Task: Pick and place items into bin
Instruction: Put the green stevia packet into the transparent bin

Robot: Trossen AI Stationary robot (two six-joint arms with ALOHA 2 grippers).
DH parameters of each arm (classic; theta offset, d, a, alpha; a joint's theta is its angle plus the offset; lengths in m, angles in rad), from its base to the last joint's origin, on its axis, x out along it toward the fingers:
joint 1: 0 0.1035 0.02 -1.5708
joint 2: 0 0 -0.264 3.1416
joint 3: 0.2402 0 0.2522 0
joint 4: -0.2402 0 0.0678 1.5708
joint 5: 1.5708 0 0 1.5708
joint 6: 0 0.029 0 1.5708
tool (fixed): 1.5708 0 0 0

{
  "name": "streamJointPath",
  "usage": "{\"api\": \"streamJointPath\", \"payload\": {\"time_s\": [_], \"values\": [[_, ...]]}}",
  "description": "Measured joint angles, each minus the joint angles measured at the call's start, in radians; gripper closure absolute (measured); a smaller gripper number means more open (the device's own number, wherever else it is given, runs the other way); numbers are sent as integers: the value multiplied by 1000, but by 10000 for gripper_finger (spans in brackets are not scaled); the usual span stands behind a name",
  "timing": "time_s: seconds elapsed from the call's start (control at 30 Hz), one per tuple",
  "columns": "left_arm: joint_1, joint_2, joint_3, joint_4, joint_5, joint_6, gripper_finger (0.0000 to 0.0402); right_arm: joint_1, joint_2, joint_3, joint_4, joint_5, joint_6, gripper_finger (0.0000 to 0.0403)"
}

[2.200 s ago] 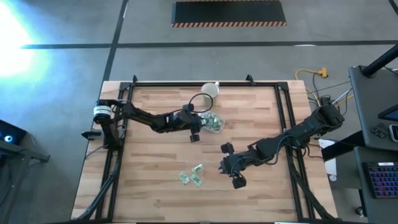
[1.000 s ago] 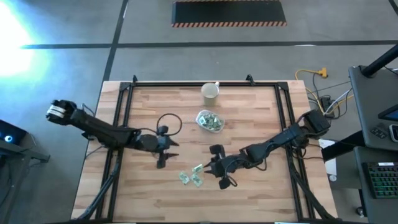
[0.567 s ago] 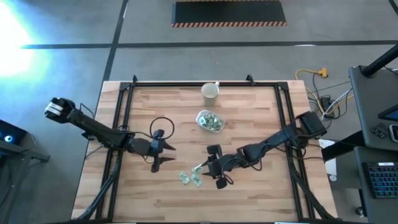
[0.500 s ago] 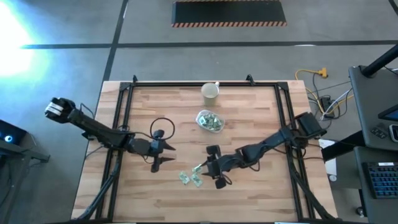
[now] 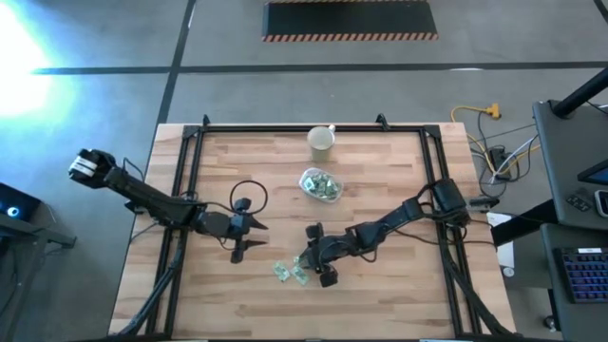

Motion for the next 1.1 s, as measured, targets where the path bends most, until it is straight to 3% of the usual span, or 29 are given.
{"api": "streamJointPath", "payload": {"time_s": [0.43,0.87,1.1], "values": [[0,2,0,-2,1,1,213,-6,-1,7,-32,-4,18,273],[0,2,-1,-2,0,0,213,-6,-30,11,-79,5,-13,371],[0,2,-2,-1,0,0,213,-5,-84,10,-93,6,-30,394]]}}
